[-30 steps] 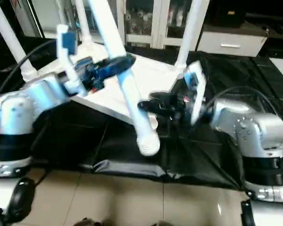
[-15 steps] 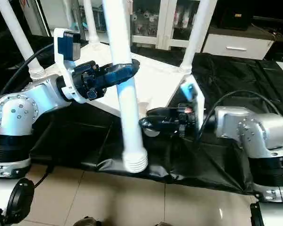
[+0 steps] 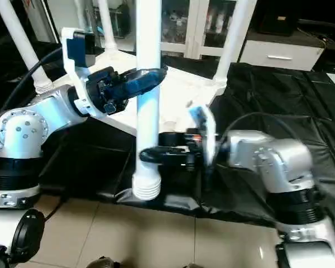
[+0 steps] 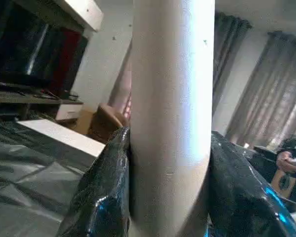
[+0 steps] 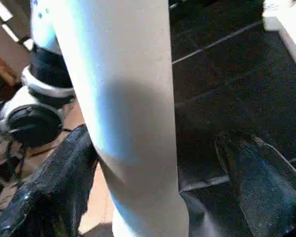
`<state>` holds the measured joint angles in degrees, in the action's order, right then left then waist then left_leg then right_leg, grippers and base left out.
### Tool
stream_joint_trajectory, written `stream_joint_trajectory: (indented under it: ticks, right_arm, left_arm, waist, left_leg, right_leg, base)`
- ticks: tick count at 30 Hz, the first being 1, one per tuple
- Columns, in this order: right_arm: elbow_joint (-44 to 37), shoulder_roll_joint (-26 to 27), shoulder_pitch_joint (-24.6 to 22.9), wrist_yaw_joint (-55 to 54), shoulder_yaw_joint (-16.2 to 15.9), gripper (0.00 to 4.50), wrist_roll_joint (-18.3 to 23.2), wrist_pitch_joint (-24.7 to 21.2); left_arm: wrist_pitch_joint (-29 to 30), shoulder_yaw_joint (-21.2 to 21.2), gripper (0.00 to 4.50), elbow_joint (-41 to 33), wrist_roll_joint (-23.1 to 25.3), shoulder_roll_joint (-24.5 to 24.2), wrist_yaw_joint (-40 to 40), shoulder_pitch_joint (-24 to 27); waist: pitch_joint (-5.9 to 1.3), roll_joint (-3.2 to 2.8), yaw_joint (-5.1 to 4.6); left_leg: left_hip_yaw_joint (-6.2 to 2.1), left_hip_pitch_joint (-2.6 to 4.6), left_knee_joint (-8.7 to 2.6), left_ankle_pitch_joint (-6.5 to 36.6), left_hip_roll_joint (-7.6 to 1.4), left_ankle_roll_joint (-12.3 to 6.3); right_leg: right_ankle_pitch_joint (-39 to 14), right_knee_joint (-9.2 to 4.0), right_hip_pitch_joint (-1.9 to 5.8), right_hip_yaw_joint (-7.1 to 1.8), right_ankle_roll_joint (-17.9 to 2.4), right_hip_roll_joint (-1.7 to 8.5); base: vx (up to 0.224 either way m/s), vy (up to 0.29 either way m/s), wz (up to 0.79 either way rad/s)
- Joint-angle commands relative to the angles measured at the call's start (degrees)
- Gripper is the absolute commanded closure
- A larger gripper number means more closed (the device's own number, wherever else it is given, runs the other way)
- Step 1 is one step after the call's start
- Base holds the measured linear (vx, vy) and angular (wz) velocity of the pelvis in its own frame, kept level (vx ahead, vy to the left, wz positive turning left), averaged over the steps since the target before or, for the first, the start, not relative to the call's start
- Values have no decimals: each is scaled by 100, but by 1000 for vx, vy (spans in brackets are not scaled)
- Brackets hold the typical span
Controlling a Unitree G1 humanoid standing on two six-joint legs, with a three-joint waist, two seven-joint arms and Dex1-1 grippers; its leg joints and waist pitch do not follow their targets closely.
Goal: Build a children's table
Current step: Pick table leg
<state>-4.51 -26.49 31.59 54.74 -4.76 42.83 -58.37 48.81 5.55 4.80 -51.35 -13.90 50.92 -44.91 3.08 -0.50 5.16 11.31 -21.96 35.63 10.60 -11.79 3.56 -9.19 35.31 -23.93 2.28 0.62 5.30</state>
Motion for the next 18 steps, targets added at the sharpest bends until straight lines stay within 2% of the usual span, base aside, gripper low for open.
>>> stream_joint_trajectory:
  ticks: [1, 5, 6, 10, 15, 18]
  right_arm:
    - [23, 26, 7, -225, 89, 53, -142, 80]
    - [16, 88, -2, -291, 124, 53, -97, 106]
    - [16, 80, 0, -290, 151, 80, -66, 94]
    - [16, 35, -8, -263, 189, 97, -43, 79]
    - [4, -10, -12, -261, 272, 156, 19, 45]
    - [-1, -35, -6, -260, 295, 173, 42, 40]
  left_arm:
    - [2, -4, 277, -59, -54, 72, 11, -137]
    - [-17, -11, 277, -40, -51, 72, 11, -132]
    - [-24, -5, 277, -20, -36, 72, 17, -139]
    - [-34, 3, 277, 5, -17, 72, 22, -143]
    - [-60, 23, 277, 48, 7, 75, 2, -139]
    - [-68, 31, 277, 63, 27, 75, 0, -135]
  waist:
    - [-433, 64, 0]
    - [-436, 53, 3]
    - [-432, 56, 1]
    - [-430, 53, 0]
    - [-435, 52, 0]
    - [-438, 49, 1]
  left_leg:
    - [-38, 116, -429, 801, -56, 148]
    - [-40, 116, -431, 809, -54, 152]
    - [-38, 122, -433, 831, -55, 153]
    - [-41, 119, -436, 859, -54, 159]
    - [-41, 116, -433, 826, -54, 153]
    - [-38, 119, -428, 821, -53, 145]
  right_leg:
    - [-1085, -336, 300, -137, -1182, 174]
    - [-1062, -335, 302, -137, -1170, 170]
    - [-1069, -337, 299, -136, -1166, 167]
    - [-1117, -343, 301, -138, -1146, 169]
    - [-1034, -336, 304, -138, -1160, 168]
    - [-990, -332, 306, -137, -1185, 166]
  base:
    - [0, 0, 0]
    - [0, 0, 0]
    - [0, 0, 0]
    - [0, 0, 0]
    - [0, 0, 0]
    - [0, 0, 0]
